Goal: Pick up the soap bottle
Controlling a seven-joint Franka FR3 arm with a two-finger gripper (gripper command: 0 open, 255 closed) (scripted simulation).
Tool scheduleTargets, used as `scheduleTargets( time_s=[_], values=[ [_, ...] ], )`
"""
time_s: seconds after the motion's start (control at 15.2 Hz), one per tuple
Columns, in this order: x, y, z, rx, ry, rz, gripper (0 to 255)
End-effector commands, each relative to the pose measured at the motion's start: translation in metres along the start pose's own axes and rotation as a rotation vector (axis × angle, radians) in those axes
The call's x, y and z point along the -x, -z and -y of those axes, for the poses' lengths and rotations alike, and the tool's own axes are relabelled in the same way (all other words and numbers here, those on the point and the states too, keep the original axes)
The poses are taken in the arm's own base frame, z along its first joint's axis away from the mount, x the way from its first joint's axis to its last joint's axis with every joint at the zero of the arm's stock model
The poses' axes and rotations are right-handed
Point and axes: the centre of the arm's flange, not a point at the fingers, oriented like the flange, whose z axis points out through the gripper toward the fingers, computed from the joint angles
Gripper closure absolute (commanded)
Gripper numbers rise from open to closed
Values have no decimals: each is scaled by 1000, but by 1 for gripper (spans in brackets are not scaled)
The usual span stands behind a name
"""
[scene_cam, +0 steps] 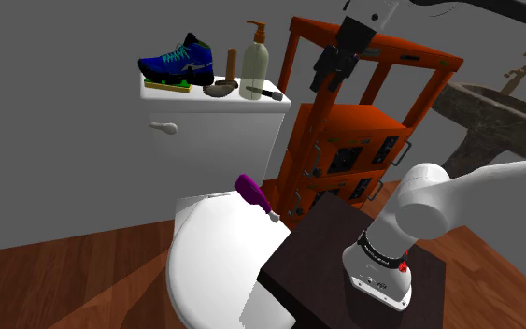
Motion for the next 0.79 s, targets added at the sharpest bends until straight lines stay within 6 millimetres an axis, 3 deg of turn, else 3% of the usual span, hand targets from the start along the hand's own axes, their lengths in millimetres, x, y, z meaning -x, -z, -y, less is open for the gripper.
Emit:
scheduleTargets(
  time_s=[0.0,0.73],
  values=[
    [0,0,0,0,0,0,0],
    [-140,26,-3,76,-4,-13,0]
  ],
)
